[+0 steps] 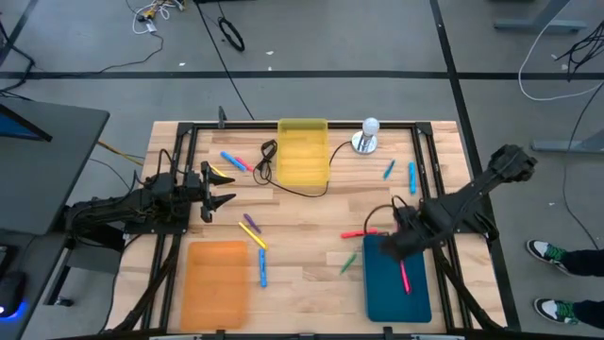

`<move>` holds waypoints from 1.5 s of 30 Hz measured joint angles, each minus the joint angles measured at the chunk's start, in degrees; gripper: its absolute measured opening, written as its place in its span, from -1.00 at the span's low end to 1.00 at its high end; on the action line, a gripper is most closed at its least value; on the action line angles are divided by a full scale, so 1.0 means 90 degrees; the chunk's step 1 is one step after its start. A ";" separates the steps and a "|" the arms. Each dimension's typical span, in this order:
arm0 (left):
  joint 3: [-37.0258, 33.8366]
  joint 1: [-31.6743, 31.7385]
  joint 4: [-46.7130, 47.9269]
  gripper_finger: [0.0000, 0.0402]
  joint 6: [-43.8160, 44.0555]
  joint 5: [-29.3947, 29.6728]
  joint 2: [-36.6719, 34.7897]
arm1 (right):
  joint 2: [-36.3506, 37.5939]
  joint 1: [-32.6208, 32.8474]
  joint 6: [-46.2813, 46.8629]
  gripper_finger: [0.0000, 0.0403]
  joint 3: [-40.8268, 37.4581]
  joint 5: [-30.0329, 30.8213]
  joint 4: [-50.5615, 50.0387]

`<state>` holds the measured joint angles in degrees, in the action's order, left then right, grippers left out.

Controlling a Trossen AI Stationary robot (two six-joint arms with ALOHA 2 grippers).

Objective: Pick & Place Markers
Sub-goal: Put the pink highlighter pen into the blue bin

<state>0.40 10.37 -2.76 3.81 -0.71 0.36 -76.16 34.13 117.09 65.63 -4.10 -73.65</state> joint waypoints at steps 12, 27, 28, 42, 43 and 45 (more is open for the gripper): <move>0.0000 0.0000 0.0000 0.19 -0.0002 0.0000 0.0000 | -0.0456 0.1238 0.1033 -0.77 0.0000 -0.0147 0.0729; 0.0000 0.0000 0.0000 0.19 -0.0001 0.0001 0.0000 | -0.0729 0.1933 0.1774 -0.77 0.0000 -0.0170 0.1261; 0.0000 0.0000 0.0000 0.19 -0.0002 0.0000 -0.0001 | -0.0729 0.1933 0.1774 -0.77 0.0000 -0.0170 0.1263; 0.0000 0.0000 0.0000 0.19 -0.0002 0.0001 0.0000 | -0.1613 0.1969 0.1664 -0.77 0.0000 -0.0214 0.1642; 0.0000 0.0000 0.0000 0.19 -0.0002 0.0000 -0.0001 | -0.1693 0.1969 0.1622 -0.77 0.0000 -0.0217 0.1672; 0.0000 0.0000 0.0000 0.19 0.0000 0.0000 -0.0002 | -0.1852 0.1969 0.1584 -0.77 0.0000 -0.0217 0.1710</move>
<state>0.40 10.37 -2.76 3.81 -0.71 0.34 -92.83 51.86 131.35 65.63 -6.05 -58.26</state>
